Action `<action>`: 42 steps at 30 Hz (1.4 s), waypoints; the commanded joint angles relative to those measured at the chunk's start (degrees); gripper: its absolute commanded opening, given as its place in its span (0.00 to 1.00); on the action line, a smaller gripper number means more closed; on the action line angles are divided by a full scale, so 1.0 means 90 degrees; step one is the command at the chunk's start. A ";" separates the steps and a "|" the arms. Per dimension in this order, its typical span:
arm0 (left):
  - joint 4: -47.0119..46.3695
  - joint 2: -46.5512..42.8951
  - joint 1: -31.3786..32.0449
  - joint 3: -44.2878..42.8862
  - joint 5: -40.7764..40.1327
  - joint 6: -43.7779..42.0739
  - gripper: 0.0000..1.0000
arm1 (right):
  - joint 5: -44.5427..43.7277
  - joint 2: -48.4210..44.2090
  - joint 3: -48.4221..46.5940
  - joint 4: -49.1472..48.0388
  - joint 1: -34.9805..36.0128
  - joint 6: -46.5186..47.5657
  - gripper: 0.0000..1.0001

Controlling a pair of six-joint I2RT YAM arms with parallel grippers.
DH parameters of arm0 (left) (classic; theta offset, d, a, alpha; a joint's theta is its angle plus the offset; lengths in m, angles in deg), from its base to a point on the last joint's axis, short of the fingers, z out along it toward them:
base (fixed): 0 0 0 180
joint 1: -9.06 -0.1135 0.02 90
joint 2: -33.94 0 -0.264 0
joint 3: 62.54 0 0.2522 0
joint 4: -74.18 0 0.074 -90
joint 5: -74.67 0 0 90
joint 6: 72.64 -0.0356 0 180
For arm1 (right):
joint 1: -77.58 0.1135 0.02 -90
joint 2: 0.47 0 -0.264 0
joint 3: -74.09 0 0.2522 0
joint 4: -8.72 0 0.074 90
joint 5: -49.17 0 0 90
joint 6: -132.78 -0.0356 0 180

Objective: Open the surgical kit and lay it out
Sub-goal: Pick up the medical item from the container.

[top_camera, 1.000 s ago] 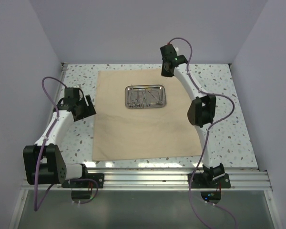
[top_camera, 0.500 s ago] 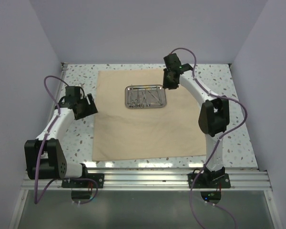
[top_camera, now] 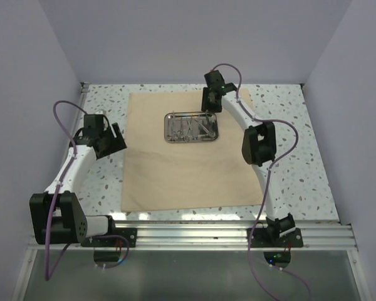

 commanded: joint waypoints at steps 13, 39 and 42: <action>0.0342 -0.0475 -0.0042 0.0163 -0.0513 0.0205 0.75 | -0.0035 0.0716 -0.0544 0.0093 -0.0005 -0.0059 0.40; -0.0176 -0.0035 -0.0081 0.0309 -0.0249 -0.0244 0.75 | -0.1421 0.0854 -0.0641 0.1120 0.0396 0.0458 0.00; -0.0254 -0.0016 -0.0081 0.0329 -0.0073 -0.0224 0.75 | -0.1490 0.0367 -0.0642 0.0934 0.0269 0.0478 0.00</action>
